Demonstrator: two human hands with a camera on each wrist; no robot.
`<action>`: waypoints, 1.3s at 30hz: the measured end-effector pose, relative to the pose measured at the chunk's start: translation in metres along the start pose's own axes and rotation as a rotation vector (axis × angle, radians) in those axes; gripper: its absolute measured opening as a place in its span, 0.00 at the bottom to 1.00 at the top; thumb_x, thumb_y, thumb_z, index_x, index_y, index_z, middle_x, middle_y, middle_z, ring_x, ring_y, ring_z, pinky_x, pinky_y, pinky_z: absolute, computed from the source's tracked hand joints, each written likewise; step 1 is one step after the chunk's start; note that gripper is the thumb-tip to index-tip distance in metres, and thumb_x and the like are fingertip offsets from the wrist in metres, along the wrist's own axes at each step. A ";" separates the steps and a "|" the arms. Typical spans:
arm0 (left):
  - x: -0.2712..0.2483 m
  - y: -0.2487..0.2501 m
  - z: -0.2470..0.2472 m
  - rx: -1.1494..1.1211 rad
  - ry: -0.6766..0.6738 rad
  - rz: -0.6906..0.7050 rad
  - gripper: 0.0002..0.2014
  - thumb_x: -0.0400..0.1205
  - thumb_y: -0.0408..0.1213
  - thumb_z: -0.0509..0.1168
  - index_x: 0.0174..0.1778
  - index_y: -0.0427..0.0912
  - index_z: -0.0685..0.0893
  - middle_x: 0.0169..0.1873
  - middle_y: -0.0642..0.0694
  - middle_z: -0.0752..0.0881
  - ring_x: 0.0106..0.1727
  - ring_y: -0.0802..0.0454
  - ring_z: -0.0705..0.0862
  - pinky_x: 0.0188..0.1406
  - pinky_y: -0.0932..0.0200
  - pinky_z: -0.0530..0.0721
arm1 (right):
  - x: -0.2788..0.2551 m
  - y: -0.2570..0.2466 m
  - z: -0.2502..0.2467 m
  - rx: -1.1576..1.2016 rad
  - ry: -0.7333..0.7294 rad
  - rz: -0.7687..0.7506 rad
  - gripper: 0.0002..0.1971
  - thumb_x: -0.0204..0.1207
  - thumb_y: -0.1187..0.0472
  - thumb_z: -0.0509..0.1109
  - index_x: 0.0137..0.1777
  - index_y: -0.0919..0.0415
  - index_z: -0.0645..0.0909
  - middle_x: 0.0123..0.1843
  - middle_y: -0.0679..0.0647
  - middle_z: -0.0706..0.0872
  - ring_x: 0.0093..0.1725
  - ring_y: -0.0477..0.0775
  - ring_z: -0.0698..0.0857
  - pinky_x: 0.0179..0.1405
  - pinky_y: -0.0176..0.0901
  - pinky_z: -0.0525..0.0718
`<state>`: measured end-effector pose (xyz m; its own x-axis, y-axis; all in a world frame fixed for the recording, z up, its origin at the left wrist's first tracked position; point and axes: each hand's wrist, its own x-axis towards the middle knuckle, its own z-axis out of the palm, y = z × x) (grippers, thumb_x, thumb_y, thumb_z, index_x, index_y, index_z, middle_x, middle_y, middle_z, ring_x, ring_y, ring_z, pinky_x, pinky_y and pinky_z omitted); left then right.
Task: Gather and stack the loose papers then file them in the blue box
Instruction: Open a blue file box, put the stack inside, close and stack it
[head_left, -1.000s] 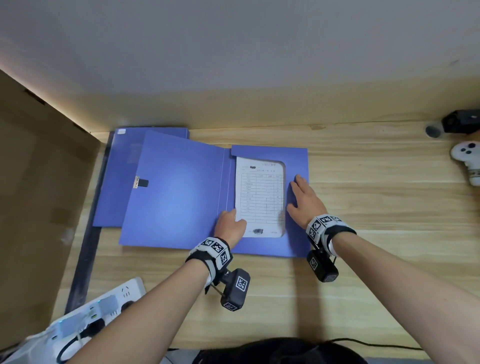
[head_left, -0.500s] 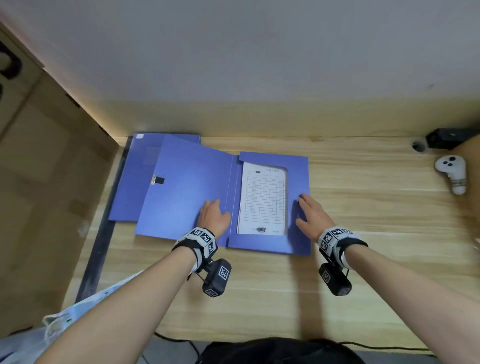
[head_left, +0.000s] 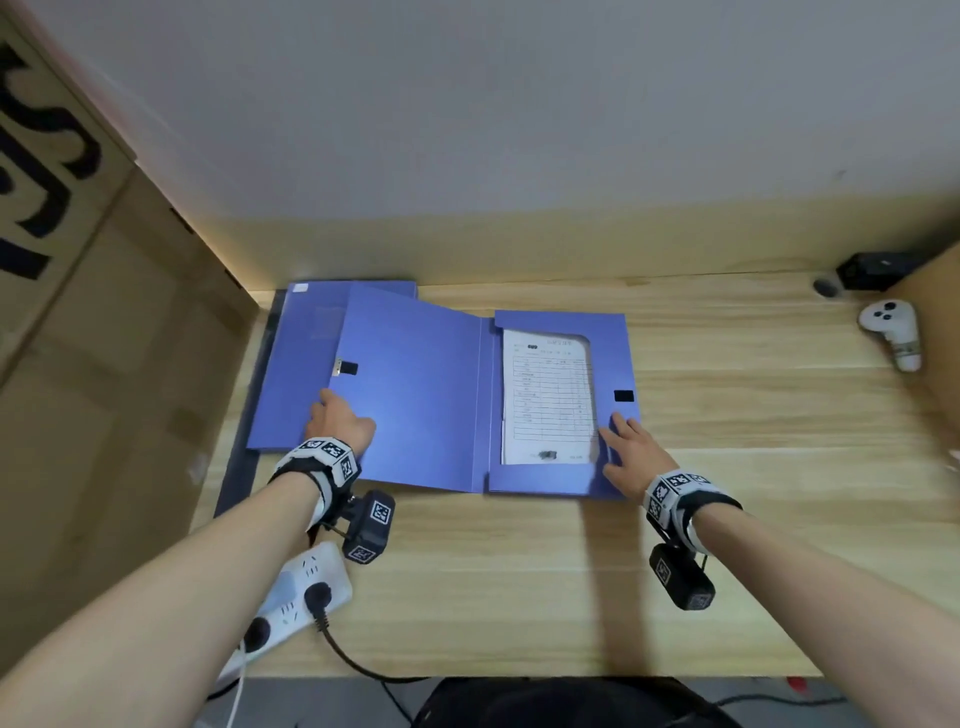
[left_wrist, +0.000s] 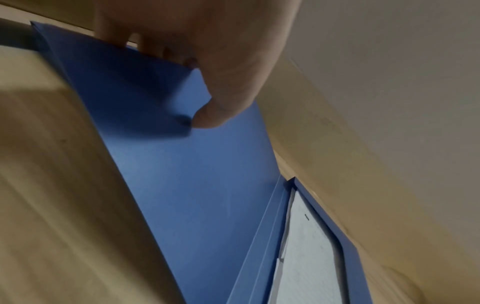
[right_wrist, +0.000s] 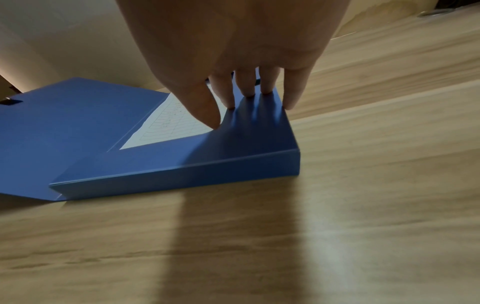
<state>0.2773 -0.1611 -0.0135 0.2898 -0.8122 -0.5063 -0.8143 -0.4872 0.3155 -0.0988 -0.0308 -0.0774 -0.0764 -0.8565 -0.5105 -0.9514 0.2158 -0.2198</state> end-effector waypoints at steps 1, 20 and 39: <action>-0.003 -0.001 -0.002 -0.023 0.051 0.023 0.34 0.79 0.33 0.65 0.80 0.33 0.59 0.75 0.32 0.71 0.73 0.28 0.72 0.63 0.40 0.75 | 0.001 0.000 0.000 -0.006 0.001 0.000 0.33 0.79 0.57 0.62 0.84 0.58 0.59 0.87 0.55 0.51 0.85 0.58 0.52 0.79 0.52 0.66; -0.148 0.113 0.018 -0.429 -0.439 0.519 0.38 0.80 0.17 0.56 0.82 0.56 0.66 0.61 0.58 0.85 0.50 0.51 0.87 0.38 0.57 0.87 | -0.007 0.022 -0.014 0.171 0.003 -0.103 0.24 0.78 0.59 0.61 0.73 0.65 0.74 0.80 0.58 0.66 0.78 0.61 0.69 0.68 0.59 0.77; -0.155 0.145 0.147 0.126 -0.147 0.406 0.27 0.82 0.50 0.57 0.79 0.50 0.69 0.77 0.50 0.74 0.76 0.44 0.74 0.71 0.46 0.74 | 0.037 0.074 -0.035 0.849 0.127 0.026 0.21 0.77 0.45 0.63 0.32 0.60 0.82 0.31 0.57 0.87 0.36 0.61 0.85 0.46 0.55 0.83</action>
<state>0.0406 -0.0585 -0.0077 -0.1327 -0.8708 -0.4733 -0.9047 -0.0886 0.4167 -0.1821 -0.0634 -0.0834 -0.1765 -0.8815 -0.4380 -0.4071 0.4705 -0.7829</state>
